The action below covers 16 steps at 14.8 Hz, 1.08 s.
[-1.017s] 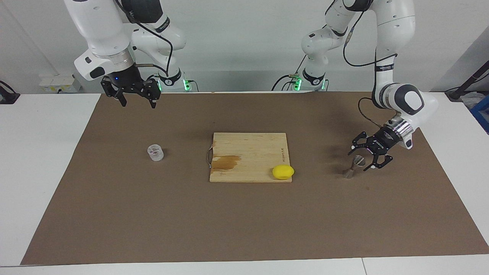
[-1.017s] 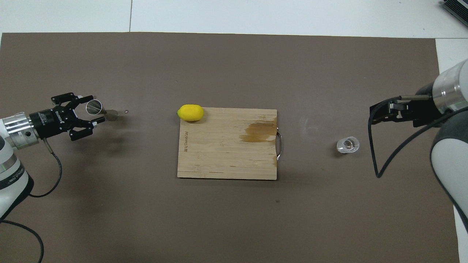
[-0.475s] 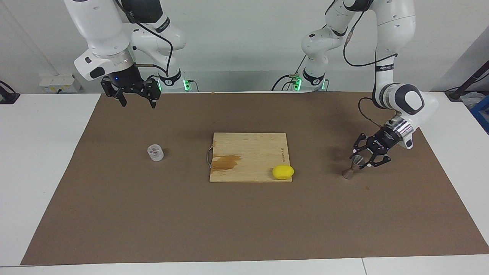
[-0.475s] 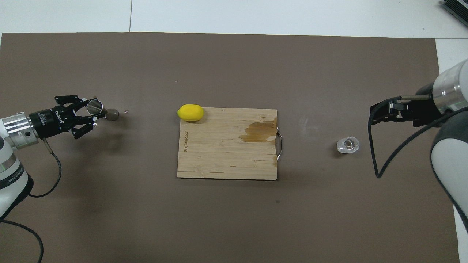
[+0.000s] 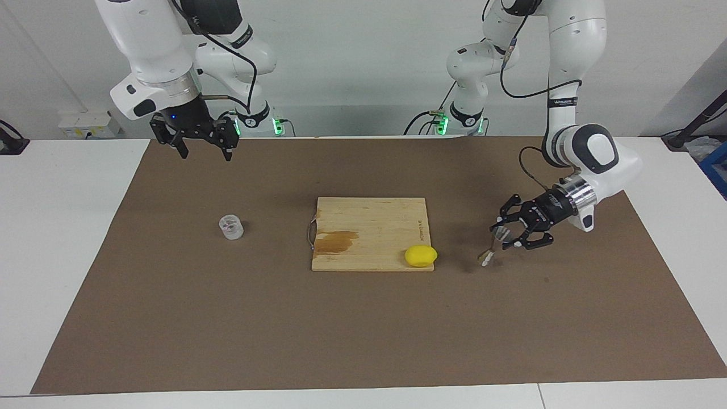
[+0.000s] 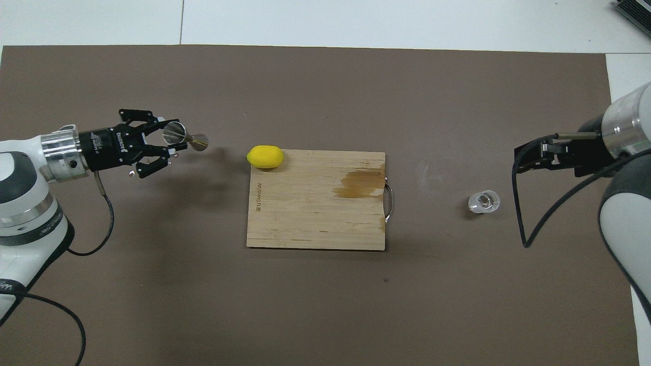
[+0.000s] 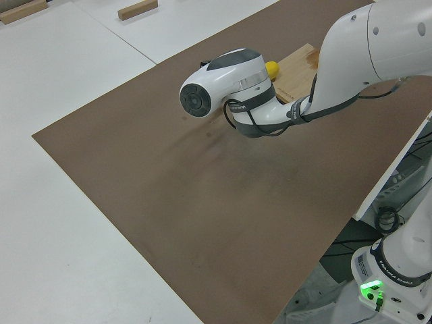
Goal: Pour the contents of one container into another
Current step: 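Carry the metal cup with the left gripper over the cutting board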
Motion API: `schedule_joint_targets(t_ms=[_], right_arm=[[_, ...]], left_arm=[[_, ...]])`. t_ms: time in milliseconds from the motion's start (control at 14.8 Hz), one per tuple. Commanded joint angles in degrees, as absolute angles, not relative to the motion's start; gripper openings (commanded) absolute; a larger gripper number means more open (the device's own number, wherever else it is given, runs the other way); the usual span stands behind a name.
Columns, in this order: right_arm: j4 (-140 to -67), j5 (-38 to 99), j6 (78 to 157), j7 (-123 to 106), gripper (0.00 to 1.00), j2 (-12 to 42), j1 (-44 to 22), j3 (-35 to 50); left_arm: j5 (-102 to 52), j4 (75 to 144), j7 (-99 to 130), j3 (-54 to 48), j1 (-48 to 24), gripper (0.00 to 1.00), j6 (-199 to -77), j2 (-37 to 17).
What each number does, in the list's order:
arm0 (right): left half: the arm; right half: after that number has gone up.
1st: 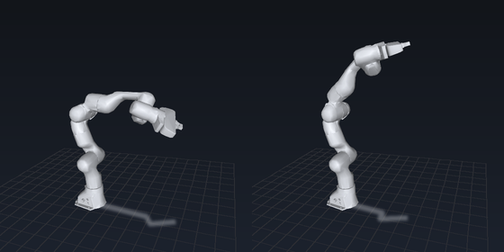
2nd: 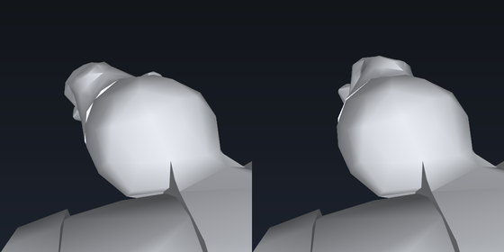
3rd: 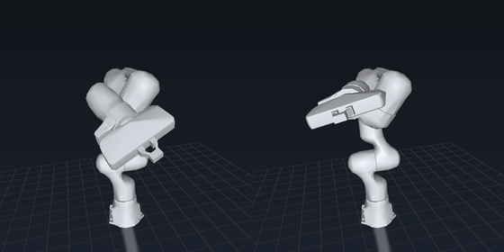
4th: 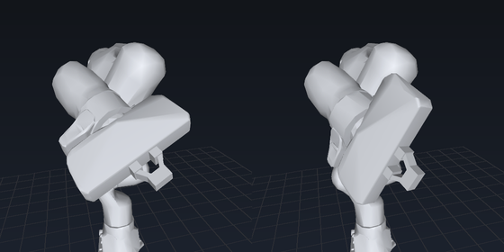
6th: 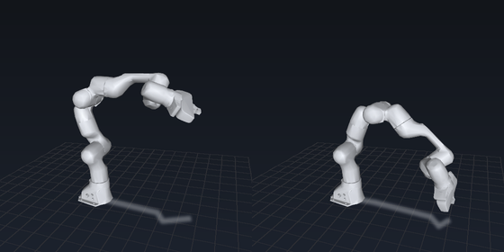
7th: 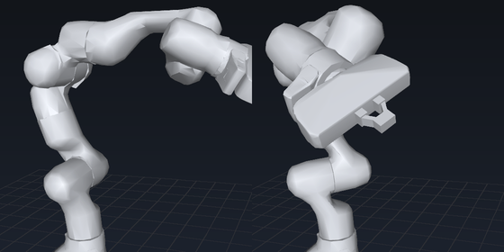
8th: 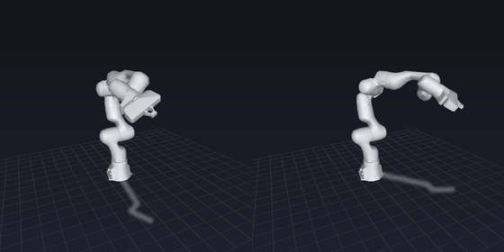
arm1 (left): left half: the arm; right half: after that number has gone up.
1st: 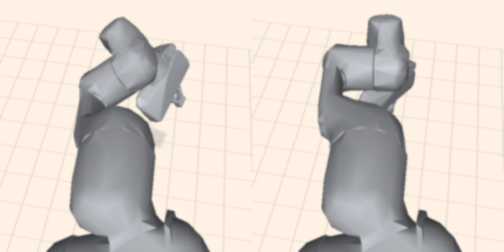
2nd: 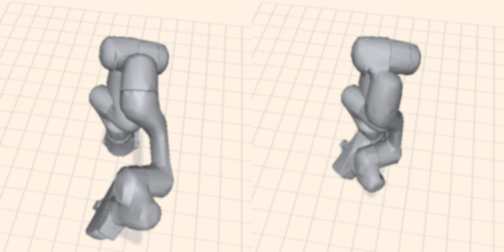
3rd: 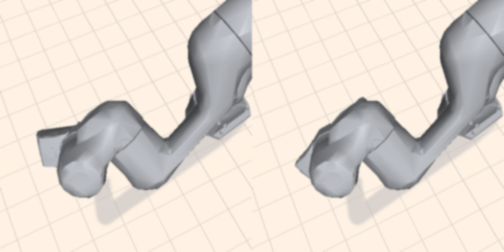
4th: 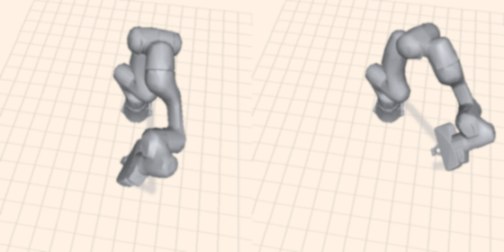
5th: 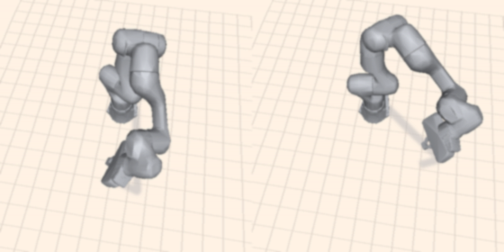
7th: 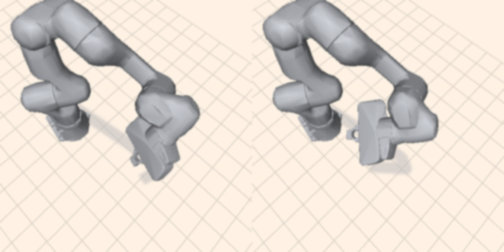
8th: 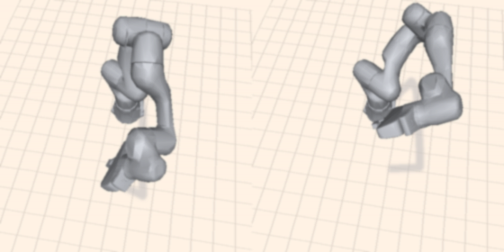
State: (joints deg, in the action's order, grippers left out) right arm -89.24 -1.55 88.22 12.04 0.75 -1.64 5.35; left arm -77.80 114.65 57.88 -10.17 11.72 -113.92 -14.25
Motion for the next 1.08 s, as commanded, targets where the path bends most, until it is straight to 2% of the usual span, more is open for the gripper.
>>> schedule_joint_targets(t_ms=[0,271,678,1017], right_arm=[[-88.6,-2.1,87.8,13.0,0.98,1.0,-1.1,5.9],[-89.2,-2.1,87.8,12.7,0.98,0.7,-0.8,5.9],[-89.2,-1.9,87.7,11.4,0.99,0.7,-0.4,5.8],[-89.2,-1.5,87.5,9.4,0.99,0.7,-0.4,5.7]], left_arm=[[-79.3,114.2,58.8,-9.2,4.5,0.0,-113.7,-13.4],[-86.6,112.9,69.9,-9.2,-7.6,0.0,-123.4,-12.4],[-93.3,112.2,70.0,-9.3,-23.1,0.0,-141.6,-13.6],[-95.5,112.2,70.0,-9.2,-29.0,0.0,-148.4,-16.2]])
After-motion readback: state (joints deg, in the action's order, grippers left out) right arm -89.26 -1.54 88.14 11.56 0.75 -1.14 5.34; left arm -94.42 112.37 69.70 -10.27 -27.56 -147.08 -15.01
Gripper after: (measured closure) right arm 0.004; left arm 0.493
